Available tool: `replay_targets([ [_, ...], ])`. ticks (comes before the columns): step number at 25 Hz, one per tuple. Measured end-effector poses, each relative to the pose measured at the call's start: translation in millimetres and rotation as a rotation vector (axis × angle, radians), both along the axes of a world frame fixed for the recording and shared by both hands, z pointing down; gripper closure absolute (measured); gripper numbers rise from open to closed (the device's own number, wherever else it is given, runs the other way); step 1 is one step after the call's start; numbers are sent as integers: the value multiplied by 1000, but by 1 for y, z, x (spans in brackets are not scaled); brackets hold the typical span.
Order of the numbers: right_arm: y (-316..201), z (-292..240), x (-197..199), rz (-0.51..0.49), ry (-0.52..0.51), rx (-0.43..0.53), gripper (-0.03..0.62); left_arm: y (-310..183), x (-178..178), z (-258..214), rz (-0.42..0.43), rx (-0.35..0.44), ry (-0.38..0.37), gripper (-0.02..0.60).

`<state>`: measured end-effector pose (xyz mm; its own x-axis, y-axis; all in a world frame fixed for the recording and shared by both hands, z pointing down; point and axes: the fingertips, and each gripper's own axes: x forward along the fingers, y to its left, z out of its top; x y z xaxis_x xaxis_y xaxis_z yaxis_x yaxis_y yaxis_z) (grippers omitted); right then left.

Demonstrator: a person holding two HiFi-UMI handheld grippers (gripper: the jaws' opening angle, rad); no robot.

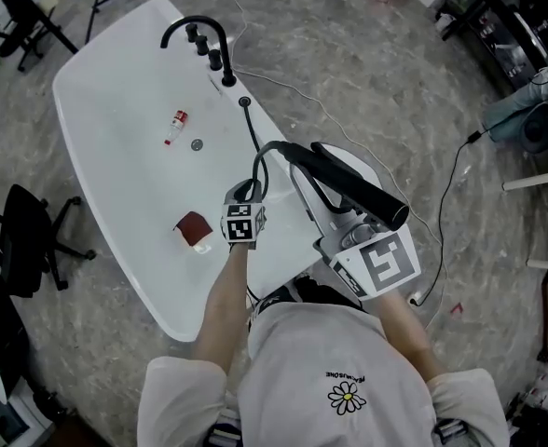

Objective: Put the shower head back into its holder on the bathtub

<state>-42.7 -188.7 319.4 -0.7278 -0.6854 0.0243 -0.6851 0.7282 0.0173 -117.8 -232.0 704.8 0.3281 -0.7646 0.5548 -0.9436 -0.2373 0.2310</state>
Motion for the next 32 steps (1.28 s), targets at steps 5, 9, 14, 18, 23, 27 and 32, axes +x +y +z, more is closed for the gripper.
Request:
replay_targets([
  [5, 5, -21, 8, 27, -20, 45, 454, -35, -20, -51, -56, 150, -19, 531],
  [9, 9, -27, 15, 47, -30, 59, 454, -57, -34, -92, -68, 247, -45, 538],
  [14, 10, -27, 25, 65, -40, 43, 454, -76, -32, -151, -56, 367, -92, 584],
  [18, 10, -24, 28, 56, -94, -15, 454, -104, -24, -238, -29, 542, -88, 583],
  [23, 16, -8, 30, 34, -84, -26, 454, -108, -4, -279, 43, 628, -155, 583],
  [27, 18, -14, 31, 28, -54, 21, 454, -87, -1, -244, 33, 567, -152, 583],
  [32, 11, -11, 34, 41, -62, 6, 454, -67, 1, -214, 42, 529, -150, 579],
])
